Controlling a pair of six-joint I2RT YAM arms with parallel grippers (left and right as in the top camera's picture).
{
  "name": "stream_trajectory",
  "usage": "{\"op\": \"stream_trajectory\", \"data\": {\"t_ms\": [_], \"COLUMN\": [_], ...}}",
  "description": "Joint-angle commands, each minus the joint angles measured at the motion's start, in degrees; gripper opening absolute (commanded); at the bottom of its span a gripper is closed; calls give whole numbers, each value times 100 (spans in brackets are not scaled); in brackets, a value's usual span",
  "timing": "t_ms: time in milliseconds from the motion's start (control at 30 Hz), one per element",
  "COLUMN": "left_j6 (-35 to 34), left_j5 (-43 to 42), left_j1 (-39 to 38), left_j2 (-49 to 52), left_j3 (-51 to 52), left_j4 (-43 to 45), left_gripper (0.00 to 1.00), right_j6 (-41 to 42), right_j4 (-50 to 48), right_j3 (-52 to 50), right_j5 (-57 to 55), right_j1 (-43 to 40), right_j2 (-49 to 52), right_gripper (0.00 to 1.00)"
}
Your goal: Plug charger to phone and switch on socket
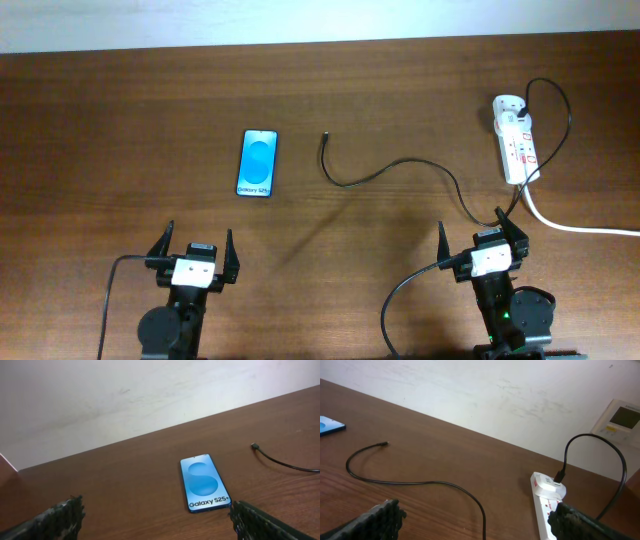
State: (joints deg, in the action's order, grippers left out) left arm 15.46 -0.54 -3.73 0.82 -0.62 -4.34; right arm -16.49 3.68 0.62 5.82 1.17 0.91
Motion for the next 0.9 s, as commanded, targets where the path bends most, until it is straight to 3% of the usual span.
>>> {"op": "stream_trajectory", "data": {"t_ms": [0, 533, 667, 867], "left_j6": [48, -90, -555, -555], "left_j5": [55, 315, 313, 293], "left_j1": [24, 24, 24, 24], "left_j2": [-42, -42, 48, 1095], "left_j3": [9, -11, -306, -1364], "left_j4": [-48, 70, 35, -448], "left_gripper": [99, 99, 99, 99], "right_j6": [24, 24, 26, 24], "right_j4": [42, 39, 39, 39], "right_j3": [-31, -31, -31, -31], "right_j5": [-72, -72, -70, -70], "right_j1": [70, 70, 70, 70], "right_j2": [-70, -70, -70, -70], "right_gripper": [98, 98, 98, 98]}}
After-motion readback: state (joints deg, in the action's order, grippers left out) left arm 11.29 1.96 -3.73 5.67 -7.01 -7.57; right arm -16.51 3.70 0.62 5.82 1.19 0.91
